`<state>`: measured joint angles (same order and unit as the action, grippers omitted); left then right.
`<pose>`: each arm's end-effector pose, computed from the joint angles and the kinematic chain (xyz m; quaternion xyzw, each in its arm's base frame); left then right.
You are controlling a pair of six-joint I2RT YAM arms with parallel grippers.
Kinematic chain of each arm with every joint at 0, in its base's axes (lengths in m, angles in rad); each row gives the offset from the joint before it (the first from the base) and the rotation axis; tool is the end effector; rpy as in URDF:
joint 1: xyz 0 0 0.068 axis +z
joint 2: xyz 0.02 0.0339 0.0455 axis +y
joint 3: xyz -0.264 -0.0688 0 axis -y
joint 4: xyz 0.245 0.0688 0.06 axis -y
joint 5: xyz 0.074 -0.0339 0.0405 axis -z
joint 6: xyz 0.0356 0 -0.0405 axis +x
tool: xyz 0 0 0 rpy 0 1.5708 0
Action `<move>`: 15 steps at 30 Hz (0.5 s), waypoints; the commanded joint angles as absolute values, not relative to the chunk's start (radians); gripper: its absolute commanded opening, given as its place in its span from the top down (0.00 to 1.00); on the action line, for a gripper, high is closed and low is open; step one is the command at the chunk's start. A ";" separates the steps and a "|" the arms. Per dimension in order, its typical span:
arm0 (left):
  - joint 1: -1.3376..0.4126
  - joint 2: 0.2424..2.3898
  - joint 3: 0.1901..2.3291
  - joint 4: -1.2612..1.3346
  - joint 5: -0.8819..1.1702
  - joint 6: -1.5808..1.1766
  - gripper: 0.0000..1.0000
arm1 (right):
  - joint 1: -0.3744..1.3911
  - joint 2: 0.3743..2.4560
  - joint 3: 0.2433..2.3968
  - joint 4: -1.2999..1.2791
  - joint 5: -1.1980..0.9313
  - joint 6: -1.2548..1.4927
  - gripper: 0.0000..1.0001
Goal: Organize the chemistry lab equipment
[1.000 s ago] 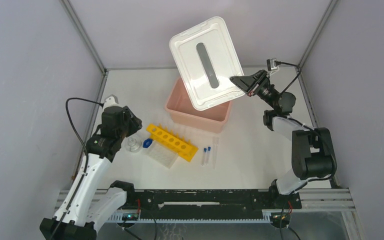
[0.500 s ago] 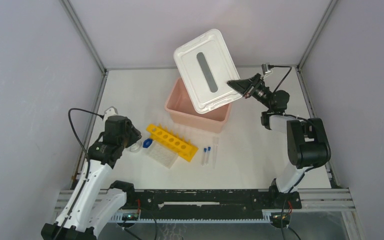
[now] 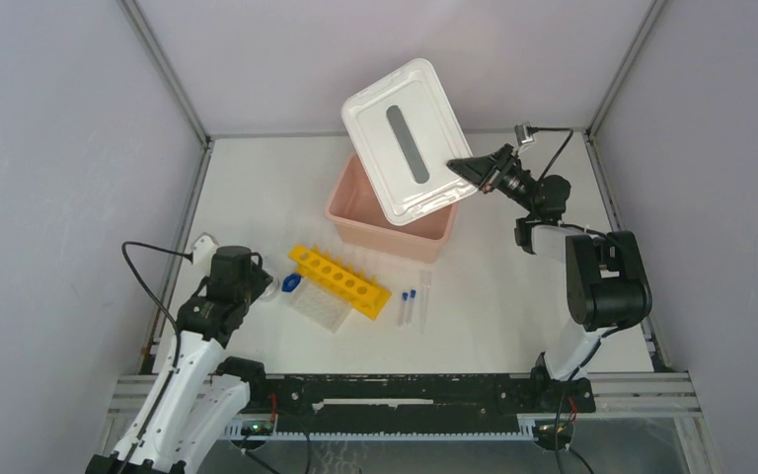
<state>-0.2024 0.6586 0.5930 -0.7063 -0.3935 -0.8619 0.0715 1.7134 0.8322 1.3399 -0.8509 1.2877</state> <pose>0.1362 -0.0140 0.2443 -0.3645 0.8302 -0.0383 0.4200 0.3443 0.0515 0.2671 -0.0130 0.5949 0.6557 0.4648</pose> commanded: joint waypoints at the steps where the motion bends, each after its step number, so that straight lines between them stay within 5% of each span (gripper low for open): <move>1: -0.200 0.710 0.604 -0.697 -0.480 -0.912 0.47 | 0.059 1.746 0.919 1.409 -0.837 1.308 1.00; 8: -0.198 0.765 0.613 -0.664 -0.499 -0.916 0.43 | 0.054 1.871 1.107 1.461 -0.781 1.460 1.00; 15: -0.193 0.809 0.642 -0.634 -0.498 -0.897 0.42 | 0.056 1.894 1.409 1.043 -0.806 1.218 1.00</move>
